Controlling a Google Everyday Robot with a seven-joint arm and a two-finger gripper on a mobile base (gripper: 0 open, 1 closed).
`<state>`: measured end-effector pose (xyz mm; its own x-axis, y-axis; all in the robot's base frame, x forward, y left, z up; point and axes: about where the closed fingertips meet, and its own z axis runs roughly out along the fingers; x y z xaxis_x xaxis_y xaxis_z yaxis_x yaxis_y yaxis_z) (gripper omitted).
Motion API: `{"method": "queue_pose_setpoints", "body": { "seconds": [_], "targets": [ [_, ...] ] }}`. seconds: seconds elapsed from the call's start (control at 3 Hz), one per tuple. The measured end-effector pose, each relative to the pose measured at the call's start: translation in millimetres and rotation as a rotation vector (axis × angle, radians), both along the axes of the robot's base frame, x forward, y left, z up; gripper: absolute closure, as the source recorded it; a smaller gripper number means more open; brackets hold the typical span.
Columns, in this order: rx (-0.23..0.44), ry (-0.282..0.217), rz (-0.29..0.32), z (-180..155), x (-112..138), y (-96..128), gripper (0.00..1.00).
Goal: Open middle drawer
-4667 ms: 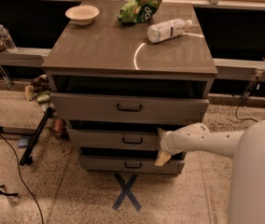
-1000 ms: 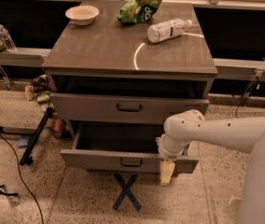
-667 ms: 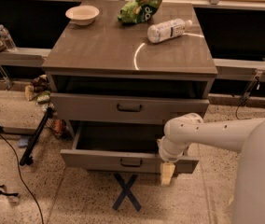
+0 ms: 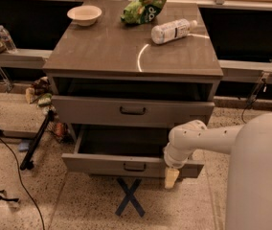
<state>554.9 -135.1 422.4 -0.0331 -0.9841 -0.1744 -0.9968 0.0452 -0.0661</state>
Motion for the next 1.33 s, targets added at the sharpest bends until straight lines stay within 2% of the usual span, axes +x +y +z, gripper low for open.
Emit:
{"method": "queue_pose_setpoints", "body": {
  "seconds": [0.67, 1.0, 1.33],
  "targets": [
    [-0.017, 0.001, -0.006, 0, 7, -4, 0.62],
    [-0.013, 0.030, 0.005, 12, -2, -5, 0.85],
    [0.014, 0.089, 0.017, 25, -21, 3, 0.97]
  ]
}}
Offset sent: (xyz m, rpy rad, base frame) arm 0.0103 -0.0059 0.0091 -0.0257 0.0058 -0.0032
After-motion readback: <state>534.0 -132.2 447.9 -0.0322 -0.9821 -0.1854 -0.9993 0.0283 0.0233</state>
